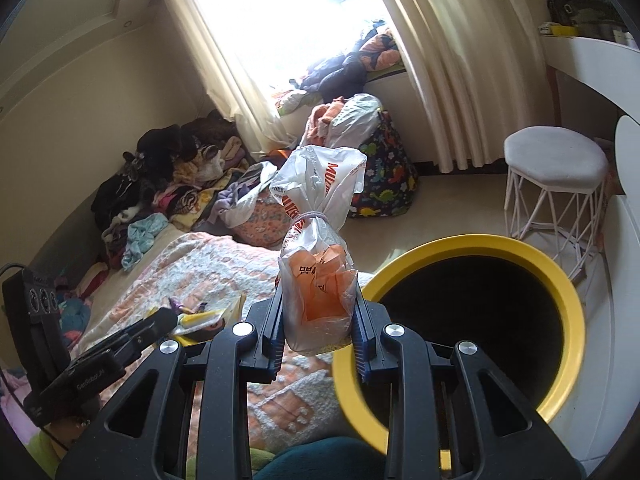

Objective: Collect trash
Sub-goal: 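Carry the yellow snack bag and white plastic bag over the yellow bin, then open the left gripper over the bin while the right gripper releases the white bag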

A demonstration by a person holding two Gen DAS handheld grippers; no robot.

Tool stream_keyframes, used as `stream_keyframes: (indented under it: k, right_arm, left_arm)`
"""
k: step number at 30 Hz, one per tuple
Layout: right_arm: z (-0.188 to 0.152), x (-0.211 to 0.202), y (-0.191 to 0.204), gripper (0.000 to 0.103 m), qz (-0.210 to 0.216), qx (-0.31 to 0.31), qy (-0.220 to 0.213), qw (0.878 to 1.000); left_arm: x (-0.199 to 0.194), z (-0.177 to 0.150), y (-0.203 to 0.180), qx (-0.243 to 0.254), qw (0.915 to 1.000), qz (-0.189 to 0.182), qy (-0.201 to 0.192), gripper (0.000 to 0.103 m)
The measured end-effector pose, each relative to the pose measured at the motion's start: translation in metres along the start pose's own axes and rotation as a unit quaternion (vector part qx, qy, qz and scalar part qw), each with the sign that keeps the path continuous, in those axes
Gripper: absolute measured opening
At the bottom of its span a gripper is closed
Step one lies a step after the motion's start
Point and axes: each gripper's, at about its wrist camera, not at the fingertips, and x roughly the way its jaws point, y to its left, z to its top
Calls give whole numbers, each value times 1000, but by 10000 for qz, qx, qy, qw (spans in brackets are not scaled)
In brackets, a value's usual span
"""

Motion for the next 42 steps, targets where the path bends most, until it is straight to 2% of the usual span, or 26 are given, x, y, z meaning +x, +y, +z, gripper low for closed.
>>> stream_keyframes:
  k: [19,42]
  right_arm:
    - [-3,5,-67,26,-622,517,139,9966]
    - [-18,17,-112,26,-953,1037,450,9890]
  left_arm:
    - [37,-12,-52,493,9978,-314,298,28]
    - [105,-25,-87,1052,9907,-270,824,28]
